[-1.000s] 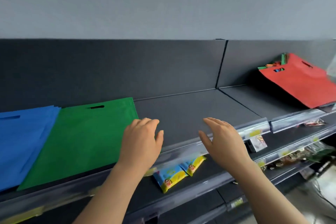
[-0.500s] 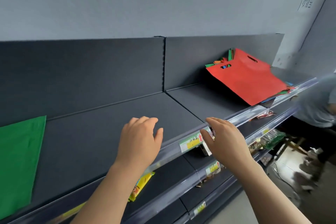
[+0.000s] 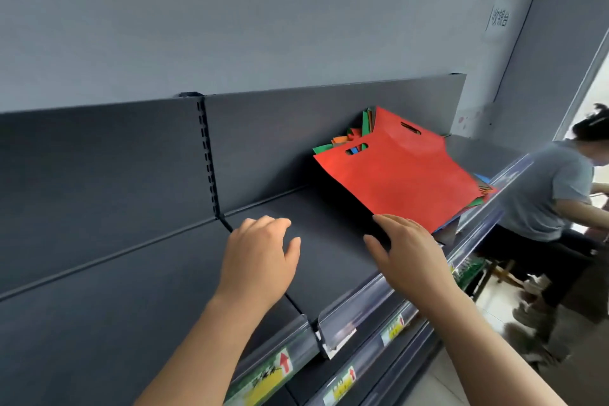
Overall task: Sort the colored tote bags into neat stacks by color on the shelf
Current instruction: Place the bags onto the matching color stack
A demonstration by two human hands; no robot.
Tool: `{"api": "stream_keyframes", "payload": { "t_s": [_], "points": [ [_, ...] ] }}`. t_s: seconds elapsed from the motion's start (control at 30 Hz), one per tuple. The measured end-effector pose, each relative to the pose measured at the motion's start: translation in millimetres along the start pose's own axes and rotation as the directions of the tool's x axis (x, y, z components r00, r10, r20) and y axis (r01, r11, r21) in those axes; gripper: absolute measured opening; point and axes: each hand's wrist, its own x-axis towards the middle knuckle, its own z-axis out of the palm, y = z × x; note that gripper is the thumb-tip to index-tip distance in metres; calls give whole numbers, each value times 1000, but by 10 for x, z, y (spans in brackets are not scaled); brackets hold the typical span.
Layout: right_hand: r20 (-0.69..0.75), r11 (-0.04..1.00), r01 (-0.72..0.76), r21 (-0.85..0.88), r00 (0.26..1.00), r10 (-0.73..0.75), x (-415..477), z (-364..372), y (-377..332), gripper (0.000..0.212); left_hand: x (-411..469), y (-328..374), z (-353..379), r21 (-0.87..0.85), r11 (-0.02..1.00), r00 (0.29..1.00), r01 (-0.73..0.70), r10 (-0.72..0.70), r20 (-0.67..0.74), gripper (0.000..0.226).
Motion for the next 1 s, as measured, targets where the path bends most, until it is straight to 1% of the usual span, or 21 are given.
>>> {"api": "stream_keyframes", "payload": {
  "t_s": [0.13, 0.27, 0.33, 0.4, 0.47, 0.5, 0.57, 0.6, 0.67, 0.73, 0.83, 0.87, 0.93, 1.0],
  "points": [
    [-5, 999, 2, -39, 1000, -2, 387, 3, 478, 38, 332, 263, 331, -16, 1000, 1000, 3, -3, 28, 39],
    [10, 996, 16, -90, 1000, -15, 875, -5, 1045, 43, 606, 571, 723, -58, 996, 996, 64, -60, 60, 40],
    [26, 995, 4, -103, 1000, -2, 1150, 13, 1346, 41, 736, 744, 925, -97, 987, 988, 131, -122, 95, 43],
    [39, 992, 3, -125, 999, 2, 1422, 53, 1649, 38, 859, 913, 1110, -149, 961, 965, 234, -211, 158, 46],
    [53, 987, 3, -162, 999, 6, 1650, 94, 1920, 36, 975, 1072, 1262, -190, 922, 931, 337, -297, 210, 42],
    [65, 984, 3, -178, 998, 8, 1750, 112, 2038, 35, 1033, 1152, 1323, -219, 899, 917, 379, -332, 222, 38],
    [118, 983, -11, -181, 992, 33, 1897, 137, 2217, 33, 1138, 1287, 1432, -314, 836, 891, 450, -396, 221, 37],
    [159, 984, -15, -179, 986, 43, 1946, 145, 2279, 33, 1181, 1338, 1474, -374, 797, 880, 475, -428, 206, 31],
    [211, 990, 24, -140, 978, 6, 2011, 191, 2380, 33, 1262, 1392, 1542, -473, 722, 852, 505, -506, 136, 21],
    [203, 998, 64, -26, 977, -58, 2024, 222, 2441, 40, 1310, 1397, 1579, -527, 676, 812, 515, -582, 45, 24],
    [145, 983, 101, 152, 982, -123, 2048, 209, 2528, 50, 1335, 1364, 1569, -554, 646, 749, 525, -660, -60, 32],
    [136, 982, 84, 167, 985, -108, 2076, 201, 2558, 51, 1339, 1352, 1552, -558, 642, 733, 525, -674, -86, 31],
    [153, 992, 39, 116, 987, -57, 2152, 212, 2609, 46, 1357, 1332, 1517, -560, 634, 711, 533, -695, -111, 28],
    [198, 996, 76, 42, 977, -83, 2180, 241, 2614, 34, 1378, 1324, 1489, -565, 628, 698, 535, -706, -123, 27]
  ]
}}
